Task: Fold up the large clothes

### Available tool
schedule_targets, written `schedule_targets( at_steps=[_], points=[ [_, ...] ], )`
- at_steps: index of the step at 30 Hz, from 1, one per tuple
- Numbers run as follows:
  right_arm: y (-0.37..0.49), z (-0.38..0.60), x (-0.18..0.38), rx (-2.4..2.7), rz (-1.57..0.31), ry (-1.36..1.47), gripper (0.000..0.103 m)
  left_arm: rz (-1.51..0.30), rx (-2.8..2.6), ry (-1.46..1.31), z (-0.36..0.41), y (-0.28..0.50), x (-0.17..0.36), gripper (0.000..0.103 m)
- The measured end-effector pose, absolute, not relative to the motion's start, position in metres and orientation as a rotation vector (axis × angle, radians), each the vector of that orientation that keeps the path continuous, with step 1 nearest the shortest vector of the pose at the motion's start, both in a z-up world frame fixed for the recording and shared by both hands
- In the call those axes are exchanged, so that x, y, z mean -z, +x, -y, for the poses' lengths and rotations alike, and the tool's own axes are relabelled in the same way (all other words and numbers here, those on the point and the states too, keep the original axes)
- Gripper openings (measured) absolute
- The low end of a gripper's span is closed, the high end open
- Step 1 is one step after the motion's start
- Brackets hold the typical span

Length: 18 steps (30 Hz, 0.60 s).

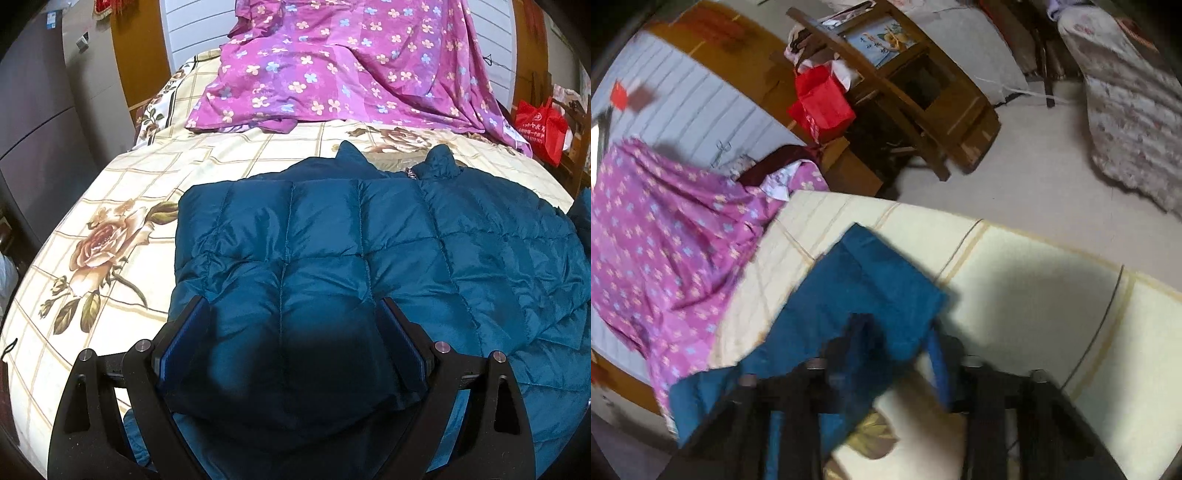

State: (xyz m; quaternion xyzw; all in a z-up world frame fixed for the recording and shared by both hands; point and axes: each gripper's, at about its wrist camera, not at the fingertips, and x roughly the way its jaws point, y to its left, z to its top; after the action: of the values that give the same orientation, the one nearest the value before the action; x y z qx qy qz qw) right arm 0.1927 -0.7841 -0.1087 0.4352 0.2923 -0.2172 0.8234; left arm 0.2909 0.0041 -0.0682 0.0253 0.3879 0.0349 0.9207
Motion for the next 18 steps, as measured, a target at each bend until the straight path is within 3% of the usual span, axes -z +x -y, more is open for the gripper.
schedule_targets(
  at_steps=[1, 4, 18],
  points=[
    [0.193, 0.784, 0.109, 0.467, -0.636, 0.901, 0.009, -0.796, -0.071, 0.053, -0.004, 0.291, 0.068, 0.091],
    [0.189, 0.775, 0.098, 0.476, -0.640, 0.806, 0.006, -0.794, -0.078, 0.048, -0.005, 0.291, 0.068, 0.091],
    [0.178, 0.618, -0.017, 0.224, -0.518, 0.357, 0.005, -0.800, -0.068, -0.008, -0.009, 0.291, 0.064, 0.091]
  ],
)
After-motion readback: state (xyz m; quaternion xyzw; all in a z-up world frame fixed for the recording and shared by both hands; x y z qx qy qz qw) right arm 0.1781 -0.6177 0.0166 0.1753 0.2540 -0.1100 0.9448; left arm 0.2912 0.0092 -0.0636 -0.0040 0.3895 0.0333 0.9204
